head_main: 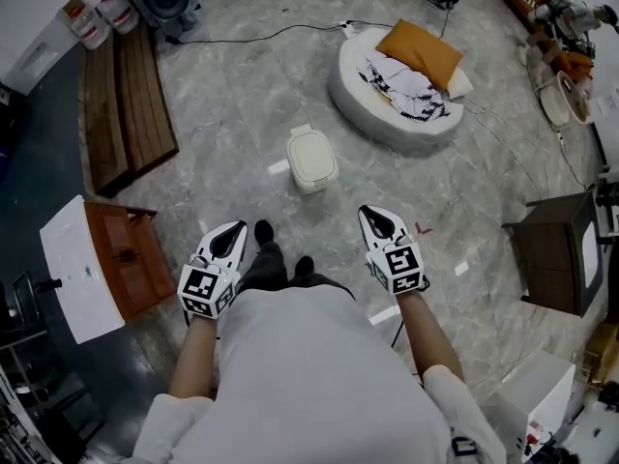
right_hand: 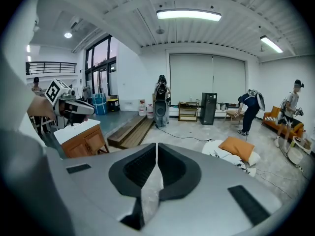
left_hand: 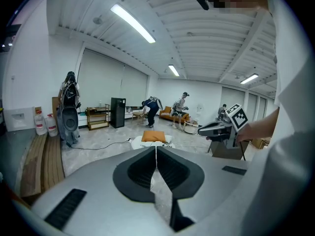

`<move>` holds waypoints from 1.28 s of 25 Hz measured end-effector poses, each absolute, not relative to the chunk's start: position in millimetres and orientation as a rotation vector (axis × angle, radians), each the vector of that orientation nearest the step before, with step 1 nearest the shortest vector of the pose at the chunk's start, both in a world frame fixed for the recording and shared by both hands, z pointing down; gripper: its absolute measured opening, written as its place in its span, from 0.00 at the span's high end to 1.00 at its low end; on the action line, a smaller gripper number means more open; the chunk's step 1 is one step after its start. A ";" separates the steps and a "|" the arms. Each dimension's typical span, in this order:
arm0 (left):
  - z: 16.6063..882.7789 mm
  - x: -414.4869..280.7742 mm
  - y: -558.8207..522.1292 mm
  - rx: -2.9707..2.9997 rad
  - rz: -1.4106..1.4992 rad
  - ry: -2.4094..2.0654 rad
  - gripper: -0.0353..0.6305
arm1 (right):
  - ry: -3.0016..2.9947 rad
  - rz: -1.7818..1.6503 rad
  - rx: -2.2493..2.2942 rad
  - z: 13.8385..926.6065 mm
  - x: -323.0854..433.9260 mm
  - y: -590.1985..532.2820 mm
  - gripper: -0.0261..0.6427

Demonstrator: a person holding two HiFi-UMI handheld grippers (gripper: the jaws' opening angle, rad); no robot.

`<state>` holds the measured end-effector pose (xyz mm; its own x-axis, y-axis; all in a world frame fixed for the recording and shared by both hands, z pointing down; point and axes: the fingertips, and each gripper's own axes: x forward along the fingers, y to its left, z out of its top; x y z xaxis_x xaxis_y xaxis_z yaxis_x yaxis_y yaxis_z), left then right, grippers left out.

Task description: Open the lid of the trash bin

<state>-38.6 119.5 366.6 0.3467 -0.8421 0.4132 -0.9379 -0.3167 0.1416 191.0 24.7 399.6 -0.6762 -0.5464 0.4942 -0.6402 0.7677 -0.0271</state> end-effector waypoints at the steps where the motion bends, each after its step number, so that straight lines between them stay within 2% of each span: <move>1: 367.6 -40.1 116.6 2.263 0.373 -1.565 0.91 | -2.492 0.273 0.895 400.4 189.6 23.3 0.91; 18: 396.3 -98.0 16.2 2.353 0.423 -1.390 0.91 | -2.351 0.321 0.945 426.8 142.6 -33.1 0.91; 32: 453.1 -131.7 -46.6 2.388 0.513 -1.143 0.91 | -2.226 0.449 0.993 465.9 98.0 -76.4 0.91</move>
